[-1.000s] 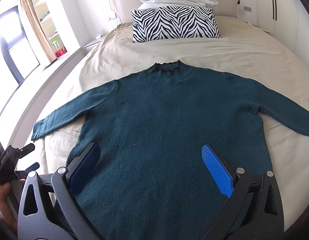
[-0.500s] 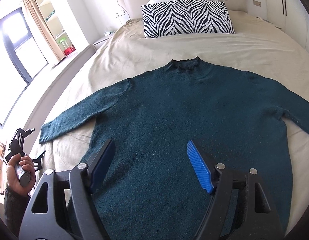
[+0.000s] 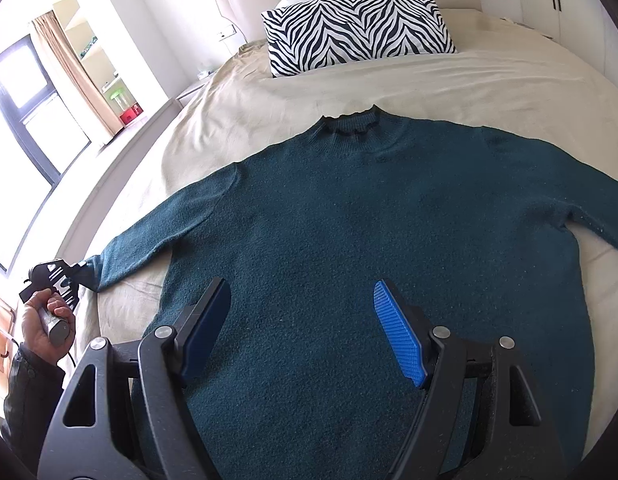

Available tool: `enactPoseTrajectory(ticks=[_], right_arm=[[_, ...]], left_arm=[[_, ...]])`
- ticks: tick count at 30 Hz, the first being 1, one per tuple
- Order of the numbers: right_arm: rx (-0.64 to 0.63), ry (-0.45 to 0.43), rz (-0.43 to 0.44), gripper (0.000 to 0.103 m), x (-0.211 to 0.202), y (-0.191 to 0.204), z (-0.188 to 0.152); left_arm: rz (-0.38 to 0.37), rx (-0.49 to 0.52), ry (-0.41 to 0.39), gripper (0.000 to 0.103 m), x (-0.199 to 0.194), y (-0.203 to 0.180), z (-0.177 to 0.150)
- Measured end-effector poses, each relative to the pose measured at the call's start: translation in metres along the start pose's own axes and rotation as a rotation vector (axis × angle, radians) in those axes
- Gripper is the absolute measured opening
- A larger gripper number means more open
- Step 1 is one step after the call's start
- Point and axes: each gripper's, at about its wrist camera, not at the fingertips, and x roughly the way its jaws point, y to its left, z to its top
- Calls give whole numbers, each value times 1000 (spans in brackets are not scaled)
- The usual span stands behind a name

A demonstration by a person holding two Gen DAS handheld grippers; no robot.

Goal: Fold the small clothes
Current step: 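Reach the left tool to the sleeve cuff and close on it, then carry the held sleeve with the left tool across the sweater body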

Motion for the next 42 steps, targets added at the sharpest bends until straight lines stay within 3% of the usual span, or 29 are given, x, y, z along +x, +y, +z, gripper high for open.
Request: enactPoseTrajectory(ticks=[3,7,9,11,13,14,15,17,19,20,24,27,30,33,35,36,38,42], right_arm=[[46,1,11,73,3,-17,5],[110,-2,41,73,7,-39,13],[141,8,70,73,13,-50,19],[171,29,104,73,23,-58,26],[204,60,152,73,34,-66,33],[221,78,176,73,42,-68,36],[238,96,204,73,50,-70,40],[274,135,263,74,69,-68,48],[317,180,325,74,92,-61,55],[343,205,361,74,106,-57,59],[406,338,458,74,163,-25,66],[413,418,472,74,192,3,63],[395,455,468,69,213,27,61],[357,457,426,49,224,45,63],[316,458,404,28,227,53,65],[289,458,389,24,230,56,65],[242,445,353,7,230,61,67],[142,353,281,7,211,63,83]], left_arm=[[-35,280,80,8,13,-74,-51],[21,744,198,9,38,-148,-178],[84,924,237,12,53,-153,-241],[140,1035,277,19,66,-140,-286],[194,1103,264,24,72,-130,-304],[183,1120,248,31,70,-129,-305],[162,1121,255,39,68,-130,-305],[123,1106,269,77,60,-131,-297],[112,1106,224,91,50,-136,-297],[106,1104,207,93,45,-135,-297],[65,1008,241,93,31,-122,-282],[28,968,224,92,17,-114,-274],[39,959,234,90,14,-106,-271],[-5,866,234,90,1,-94,-257],[-19,811,234,88,-6,-86,-247],[-20,788,234,87,-8,-84,-242],[-26,739,237,79,-12,-80,-232],[-40,673,237,68,-16,-77,-212]])
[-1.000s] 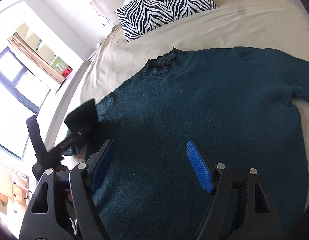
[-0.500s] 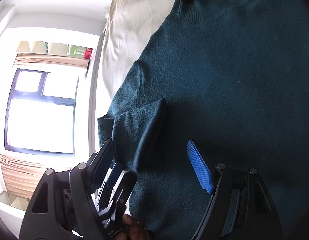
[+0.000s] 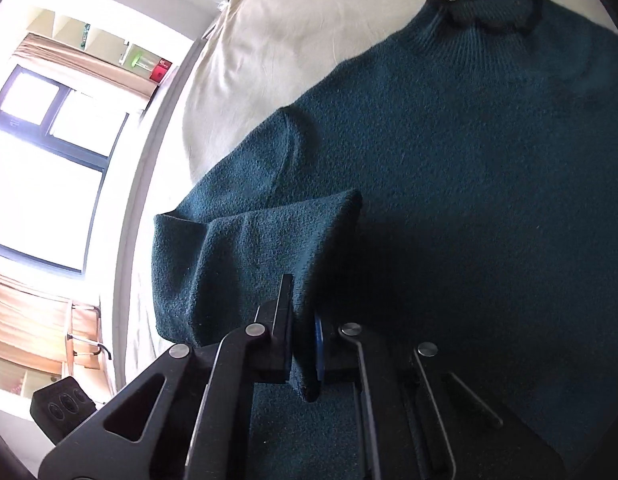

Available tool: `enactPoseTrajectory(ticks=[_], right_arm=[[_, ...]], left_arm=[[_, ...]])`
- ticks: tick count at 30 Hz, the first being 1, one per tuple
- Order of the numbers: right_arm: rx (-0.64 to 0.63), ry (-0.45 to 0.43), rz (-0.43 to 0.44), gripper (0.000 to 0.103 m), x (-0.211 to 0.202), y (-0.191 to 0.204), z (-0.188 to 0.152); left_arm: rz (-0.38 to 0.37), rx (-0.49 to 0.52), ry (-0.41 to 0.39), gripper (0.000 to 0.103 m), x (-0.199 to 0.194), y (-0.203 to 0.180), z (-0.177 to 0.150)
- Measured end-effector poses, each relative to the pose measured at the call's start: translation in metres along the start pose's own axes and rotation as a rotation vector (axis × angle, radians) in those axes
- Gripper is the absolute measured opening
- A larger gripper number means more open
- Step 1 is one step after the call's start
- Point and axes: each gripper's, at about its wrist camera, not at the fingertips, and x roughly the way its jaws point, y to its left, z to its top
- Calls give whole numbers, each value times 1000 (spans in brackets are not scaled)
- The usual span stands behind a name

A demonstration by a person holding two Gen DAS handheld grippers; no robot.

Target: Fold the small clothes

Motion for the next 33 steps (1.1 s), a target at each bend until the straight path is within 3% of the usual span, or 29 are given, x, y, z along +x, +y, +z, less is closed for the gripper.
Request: enactPoseTrajectory(ticks=[6,8,13,20,28,33], right_arm=[[-12,-137,-83,6,-56,-18,27],[-2,-165,-133,6,-73,-38,34],[67,-205,-209,6,-114,-95,42],[144,-219,-238,6,-125,-141,30],[191,-224,-222,7,-128,-174,19],[217,-214,-190,7,-122,-181,22]], left_arm=[[-8,-32,-31,58,-4,10,21],[-13,-42,-29,44,-1,11,30],[-23,-38,-38,29,7,8,53],[-49,-1,-29,28,26,-14,79],[-75,55,78,28,76,-43,84],[-38,69,162,28,123,-45,78]])
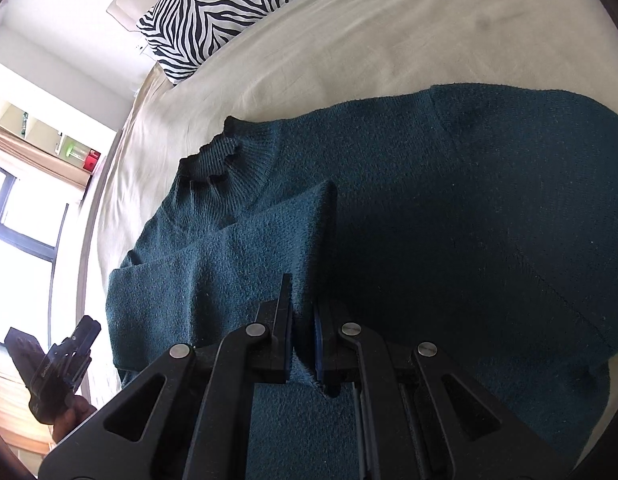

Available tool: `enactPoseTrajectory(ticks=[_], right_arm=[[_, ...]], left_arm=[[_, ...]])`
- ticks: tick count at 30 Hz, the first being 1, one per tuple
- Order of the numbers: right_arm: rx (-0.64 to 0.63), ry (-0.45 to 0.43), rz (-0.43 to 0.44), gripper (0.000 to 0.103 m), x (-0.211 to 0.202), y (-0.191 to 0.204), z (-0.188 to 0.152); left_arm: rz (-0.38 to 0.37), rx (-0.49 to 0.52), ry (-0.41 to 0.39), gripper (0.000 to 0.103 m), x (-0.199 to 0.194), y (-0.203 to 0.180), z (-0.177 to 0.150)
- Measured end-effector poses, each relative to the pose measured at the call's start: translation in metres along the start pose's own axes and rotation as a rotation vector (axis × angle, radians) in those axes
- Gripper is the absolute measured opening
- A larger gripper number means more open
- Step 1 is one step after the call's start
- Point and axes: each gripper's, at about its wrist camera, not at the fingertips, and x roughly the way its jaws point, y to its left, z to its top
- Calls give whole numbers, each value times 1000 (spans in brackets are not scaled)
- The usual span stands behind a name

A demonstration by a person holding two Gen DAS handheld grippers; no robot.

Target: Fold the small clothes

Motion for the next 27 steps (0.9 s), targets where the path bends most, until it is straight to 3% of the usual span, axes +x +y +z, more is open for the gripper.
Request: enactPoseTrajectory(ticks=[8,13,17,24,27], right_arm=[[49,36,21,7,-6,-15,-4],[116,45,61,8,-5,-26,-6],[175,28,73,11,-13,-37,-6],[57,-79,27,11,-41,-9,-5],[2,-44,83,23,-33,8,-6]], left_arm=[[43,101,30,26,30,3,-1],[-10,46,29,28,23,10,11],[-7,51,11,31,26,7,29],[21,98,53,30,55,9,33],[36,113,52,30,50,5,32]])
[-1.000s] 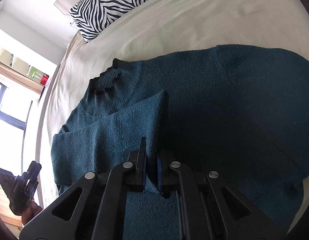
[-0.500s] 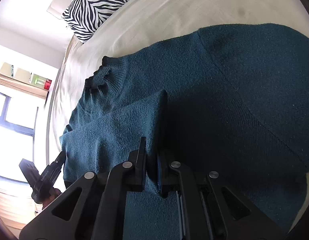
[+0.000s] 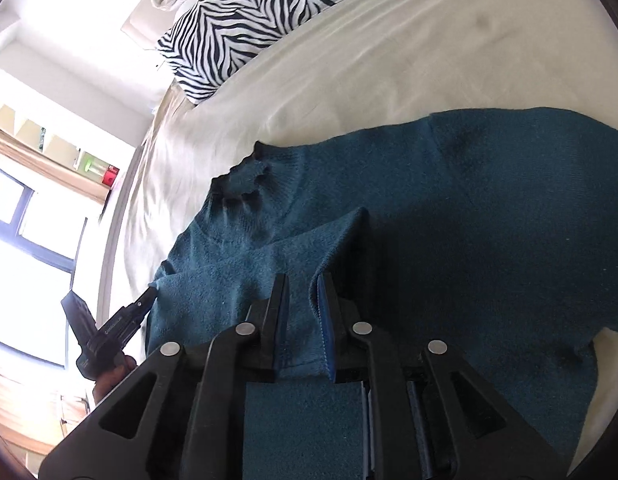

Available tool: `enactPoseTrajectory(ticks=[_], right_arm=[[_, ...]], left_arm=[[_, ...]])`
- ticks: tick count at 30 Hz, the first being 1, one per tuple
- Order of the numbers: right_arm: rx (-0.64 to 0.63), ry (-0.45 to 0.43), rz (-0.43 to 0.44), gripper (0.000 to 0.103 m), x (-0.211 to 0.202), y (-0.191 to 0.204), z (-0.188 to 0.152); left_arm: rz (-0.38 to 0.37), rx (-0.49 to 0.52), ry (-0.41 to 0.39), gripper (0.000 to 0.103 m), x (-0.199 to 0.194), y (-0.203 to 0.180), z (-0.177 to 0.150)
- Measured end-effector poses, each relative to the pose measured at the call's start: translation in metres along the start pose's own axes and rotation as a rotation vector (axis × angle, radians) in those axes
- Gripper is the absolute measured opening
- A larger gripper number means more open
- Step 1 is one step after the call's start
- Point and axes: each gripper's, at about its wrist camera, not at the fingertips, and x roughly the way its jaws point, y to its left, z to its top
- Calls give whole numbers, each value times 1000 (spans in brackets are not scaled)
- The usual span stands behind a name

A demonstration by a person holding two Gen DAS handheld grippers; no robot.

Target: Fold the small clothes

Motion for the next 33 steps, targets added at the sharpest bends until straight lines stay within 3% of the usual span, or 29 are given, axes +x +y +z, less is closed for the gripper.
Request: enactPoseTrajectory(ticks=[2,4,8,10,13,16,20,21,23,24,26,33], right_arm=[[-19,22,25,40,8,7,-3],[-23,-1,20,47,5,8,-4],[24,-94,-83,47,-14,-2,2],[25,-108,-54,47,-20,-4,2],[-11,-94,-77,47,-19,0,-1],[0,-79,-125,47,-13,-5,-4],[-31,7,-168,47,21,-15,-4],[-70,1,-186,44,25,-13,-5],[-160,-18,-254,26,31,-5,-6],[-188,-19,-286,23,32,-3,-6],[-203,-19,-292,8,33,-2,-1],[-231,-39,-327,7,35,-1,7]], left_arm=[[7,0,-12,30,-10,-2,-1],[12,16,-38,31,-24,-6,-6],[-3,79,-62,31,-45,-23,-22],[-5,116,-35,31,-43,-32,-31],[55,164,23,31,-25,-34,-48],[47,144,9,31,-24,-26,-55],[63,152,8,31,-33,-29,-58],[69,161,5,31,-35,-30,-61],[86,190,2,32,-37,-32,-67],[96,206,-1,32,-37,-33,-70],[109,224,-6,32,-35,-35,-73],[128,247,-6,32,-33,-36,-76]])
